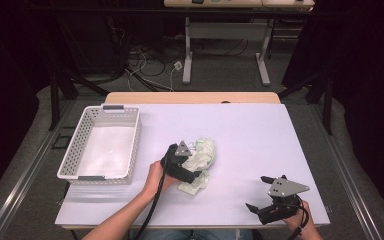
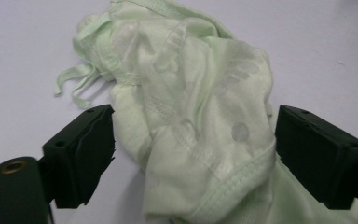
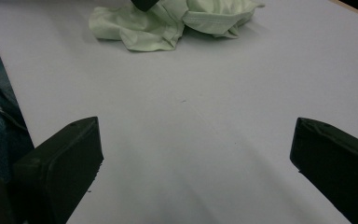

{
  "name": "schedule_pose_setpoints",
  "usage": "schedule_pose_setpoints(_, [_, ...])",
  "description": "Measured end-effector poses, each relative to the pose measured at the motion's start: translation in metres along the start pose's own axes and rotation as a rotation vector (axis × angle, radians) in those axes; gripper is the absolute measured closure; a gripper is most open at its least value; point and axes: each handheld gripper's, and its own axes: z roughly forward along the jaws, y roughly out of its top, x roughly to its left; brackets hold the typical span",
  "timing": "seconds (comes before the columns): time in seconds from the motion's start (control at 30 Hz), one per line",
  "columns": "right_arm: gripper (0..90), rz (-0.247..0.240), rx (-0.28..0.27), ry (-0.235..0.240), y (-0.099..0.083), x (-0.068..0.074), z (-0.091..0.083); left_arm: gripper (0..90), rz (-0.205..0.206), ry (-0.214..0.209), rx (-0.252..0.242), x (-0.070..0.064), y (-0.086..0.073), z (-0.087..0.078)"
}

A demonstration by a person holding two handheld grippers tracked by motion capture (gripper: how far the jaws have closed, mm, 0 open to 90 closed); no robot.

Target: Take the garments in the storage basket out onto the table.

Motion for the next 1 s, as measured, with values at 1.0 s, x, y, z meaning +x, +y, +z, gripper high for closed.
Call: schedule_pose_setpoints(1.0, [2.0, 0.007, 0.001, -0.001, 0.000, 0.001, -0.001, 0.0, 0.000, 0.087, -0.062, -0.018, -0.026, -0.074])
